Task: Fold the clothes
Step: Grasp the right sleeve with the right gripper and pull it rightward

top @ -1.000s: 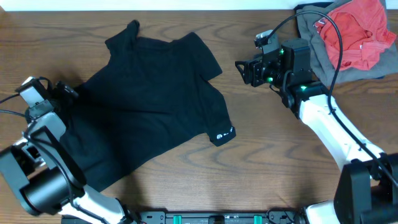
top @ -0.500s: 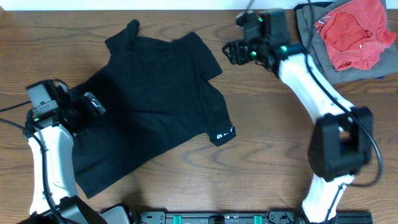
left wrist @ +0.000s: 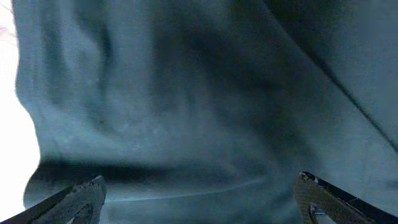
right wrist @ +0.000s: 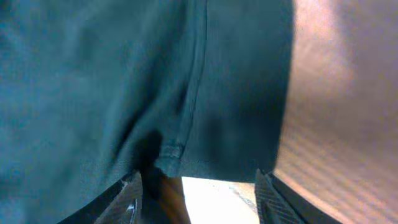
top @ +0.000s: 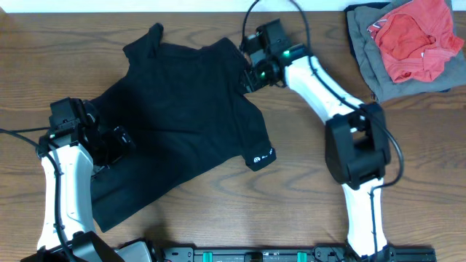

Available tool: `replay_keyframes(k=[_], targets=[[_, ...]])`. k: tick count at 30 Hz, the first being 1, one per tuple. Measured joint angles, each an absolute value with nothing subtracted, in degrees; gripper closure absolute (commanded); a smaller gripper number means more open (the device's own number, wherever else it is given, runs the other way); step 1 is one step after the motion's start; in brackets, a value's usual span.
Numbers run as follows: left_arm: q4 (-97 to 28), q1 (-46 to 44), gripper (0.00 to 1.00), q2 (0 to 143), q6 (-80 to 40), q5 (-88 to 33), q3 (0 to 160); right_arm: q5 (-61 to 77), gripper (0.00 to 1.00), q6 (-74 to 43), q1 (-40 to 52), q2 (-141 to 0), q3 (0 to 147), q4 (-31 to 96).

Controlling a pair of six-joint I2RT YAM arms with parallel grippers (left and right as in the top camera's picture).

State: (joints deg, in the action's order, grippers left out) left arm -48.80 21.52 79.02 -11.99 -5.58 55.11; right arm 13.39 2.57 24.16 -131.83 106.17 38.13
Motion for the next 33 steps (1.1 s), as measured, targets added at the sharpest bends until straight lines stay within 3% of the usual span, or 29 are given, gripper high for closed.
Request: replay_keyframes(k=[9, 13, 18, 22, 25, 33], targets=[[-48.3, 21.5, 0.02, 79.0, -11.7, -4.3, 55.1, 7.6, 0.45, 2.7, 24.7, -135.4, 106.2, 39.0], [-47.8, 21.5, 0.02, 79.0, -11.7, -4.1, 55.1, 6.1, 0.51, 2.8, 24.7, -135.6, 106.3, 38.3], [-47.6, 21.5, 0.02, 79.0, -11.7, -4.1, 55.1, 5.4, 0.65, 2.5, 24.7, -135.8, 106.4, 38.1], [-47.6, 21.5, 0.02, 79.0, -11.7, -4.1, 55.1, 5.0, 0.88, 1.7, 24.7, -135.8, 106.5, 38.1], [-47.6, 21.5, 0.02, 79.0, -11.7, -4.1, 55.1, 4.9, 0.97, 1.0, 24.6, -135.9, 106.5, 38.2], [-47.5, 21.5, 0.02, 79.0, -11.7, -4.1, 55.1, 6.4, 0.99, -0.8, 21.1, -136.4, 108.8, 41.8]])
